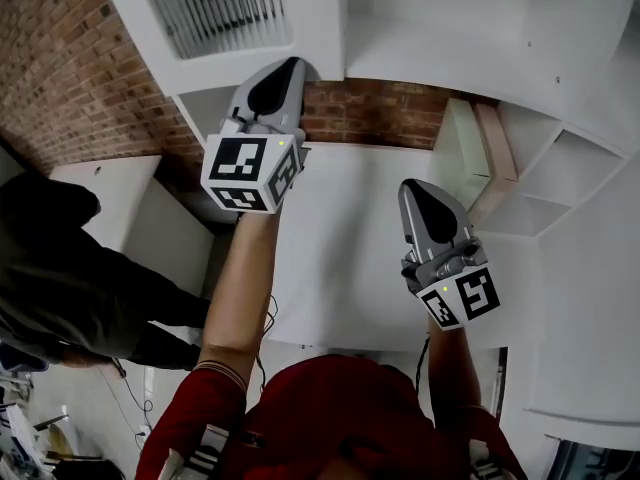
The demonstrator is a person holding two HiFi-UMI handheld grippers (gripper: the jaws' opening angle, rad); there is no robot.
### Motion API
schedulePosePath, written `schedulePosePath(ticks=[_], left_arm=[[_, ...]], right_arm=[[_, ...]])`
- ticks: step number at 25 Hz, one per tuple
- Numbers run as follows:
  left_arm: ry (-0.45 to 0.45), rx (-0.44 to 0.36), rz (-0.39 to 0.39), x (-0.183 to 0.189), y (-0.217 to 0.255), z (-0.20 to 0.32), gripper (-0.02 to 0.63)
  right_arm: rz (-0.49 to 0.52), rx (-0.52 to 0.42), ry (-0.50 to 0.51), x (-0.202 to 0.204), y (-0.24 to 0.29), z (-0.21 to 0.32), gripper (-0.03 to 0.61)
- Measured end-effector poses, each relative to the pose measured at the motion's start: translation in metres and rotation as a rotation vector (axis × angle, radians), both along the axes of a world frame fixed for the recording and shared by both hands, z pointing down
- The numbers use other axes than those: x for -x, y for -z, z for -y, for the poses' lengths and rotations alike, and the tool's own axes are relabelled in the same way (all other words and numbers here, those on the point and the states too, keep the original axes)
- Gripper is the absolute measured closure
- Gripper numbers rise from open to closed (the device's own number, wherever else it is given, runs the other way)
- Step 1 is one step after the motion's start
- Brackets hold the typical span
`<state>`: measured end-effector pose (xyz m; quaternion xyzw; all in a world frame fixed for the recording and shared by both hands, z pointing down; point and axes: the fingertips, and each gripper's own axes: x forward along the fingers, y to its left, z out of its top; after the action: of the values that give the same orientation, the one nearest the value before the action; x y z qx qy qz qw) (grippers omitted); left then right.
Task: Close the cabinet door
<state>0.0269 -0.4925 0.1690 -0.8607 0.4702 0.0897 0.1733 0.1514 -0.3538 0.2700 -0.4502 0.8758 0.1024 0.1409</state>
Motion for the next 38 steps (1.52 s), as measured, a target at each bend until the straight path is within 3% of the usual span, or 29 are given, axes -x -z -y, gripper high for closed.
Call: schedulePosePath(ticks=[16,28,38], left_arm=[[-0.130,0.010,-0.034,0.014,-0.006,-0.019,0.615],[-0.318,0.044,-0.062,0.018,-0.053,-0.112,0.614],[-0.375,0.050,-0.068,0.032,-0.071,-0.174,0.612]], right_arm=[[-0.028,-0.001,-0.075,0.033,0.011,-0.013,0.566],[-0.029,-0.056,-0.103,0.058,0.020,-0.036,0.565],[-0.035,-0.073,-0.094,0.073,0.020,-0.059,0.566]])
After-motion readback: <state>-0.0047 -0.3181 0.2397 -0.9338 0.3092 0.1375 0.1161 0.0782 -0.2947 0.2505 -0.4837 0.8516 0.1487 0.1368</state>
